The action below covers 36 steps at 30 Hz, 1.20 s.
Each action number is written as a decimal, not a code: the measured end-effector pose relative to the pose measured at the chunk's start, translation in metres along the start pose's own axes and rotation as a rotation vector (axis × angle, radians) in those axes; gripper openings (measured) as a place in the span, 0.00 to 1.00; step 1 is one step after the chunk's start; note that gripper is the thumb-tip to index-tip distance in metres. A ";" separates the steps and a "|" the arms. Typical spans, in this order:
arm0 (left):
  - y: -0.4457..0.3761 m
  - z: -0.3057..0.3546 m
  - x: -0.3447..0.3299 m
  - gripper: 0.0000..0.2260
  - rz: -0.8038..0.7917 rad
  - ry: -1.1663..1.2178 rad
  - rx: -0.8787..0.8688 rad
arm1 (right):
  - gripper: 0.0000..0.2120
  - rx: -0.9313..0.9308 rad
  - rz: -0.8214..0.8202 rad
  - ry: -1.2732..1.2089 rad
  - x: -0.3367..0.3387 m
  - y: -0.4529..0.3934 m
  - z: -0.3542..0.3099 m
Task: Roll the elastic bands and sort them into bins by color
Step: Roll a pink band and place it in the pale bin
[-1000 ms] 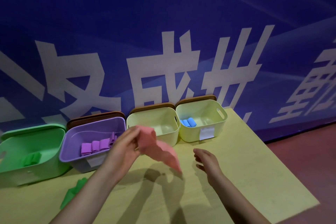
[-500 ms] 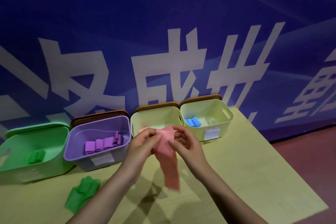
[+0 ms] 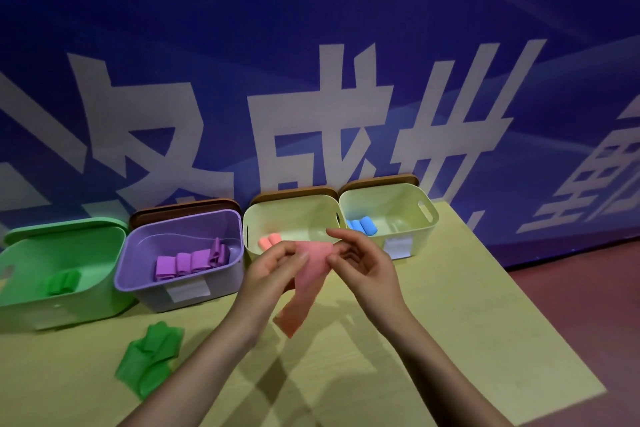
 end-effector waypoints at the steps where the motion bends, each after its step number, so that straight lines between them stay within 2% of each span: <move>1: 0.001 0.000 -0.002 0.07 -0.002 0.000 -0.002 | 0.16 0.014 -0.007 0.017 0.002 0.002 -0.002; 6: 0.000 0.010 -0.009 0.06 0.008 -0.092 -0.131 | 0.13 0.003 0.011 0.076 0.011 0.007 -0.004; 10: 0.000 0.019 -0.029 0.07 -0.098 -0.188 -0.223 | 0.06 0.032 0.036 0.186 0.022 0.008 -0.003; 14: -0.005 0.017 -0.035 0.07 -0.121 -0.249 -0.251 | 0.10 0.038 0.069 0.211 0.036 0.006 -0.002; 17: -0.009 0.015 -0.033 0.04 -0.039 -0.205 -0.235 | 0.08 0.056 0.087 0.234 0.042 0.002 -0.003; 19: -0.011 0.019 -0.031 0.06 0.004 -0.180 -0.246 | 0.07 0.040 0.060 0.215 0.042 -0.003 -0.002; 21: -0.014 0.020 -0.033 0.08 -0.033 -0.209 -0.247 | 0.07 0.004 -0.003 0.195 0.039 -0.009 -0.001; 24: -0.016 0.021 -0.032 0.05 -0.082 -0.262 -0.257 | 0.02 -0.023 -0.085 0.191 0.029 -0.016 -0.002; 27: -0.019 0.022 -0.024 0.03 -0.029 -0.181 -0.246 | 0.02 -0.031 -0.121 0.147 0.023 -0.022 0.000; 30: -0.023 0.028 -0.028 0.04 -0.025 -0.110 -0.246 | 0.08 -0.180 -0.210 0.077 0.016 -0.021 0.025; 33: -0.029 0.028 -0.035 0.05 -0.015 0.033 -0.151 | 0.05 -0.278 -0.342 0.100 0.005 -0.008 0.052; 36: -0.039 0.024 -0.023 0.07 0.088 0.247 -0.048 | 0.05 -0.333 -0.351 0.037 0.000 0.002 0.067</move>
Point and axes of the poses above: each hand's wrist, its own y-axis away from the middle knuckle, its own x-axis out of the back of the hand, z = x × y, the point moved 8 cm from there along -y, towards the middle knuckle, and after that the axes turned 9 degrees about -x, right-handed, at the moved point
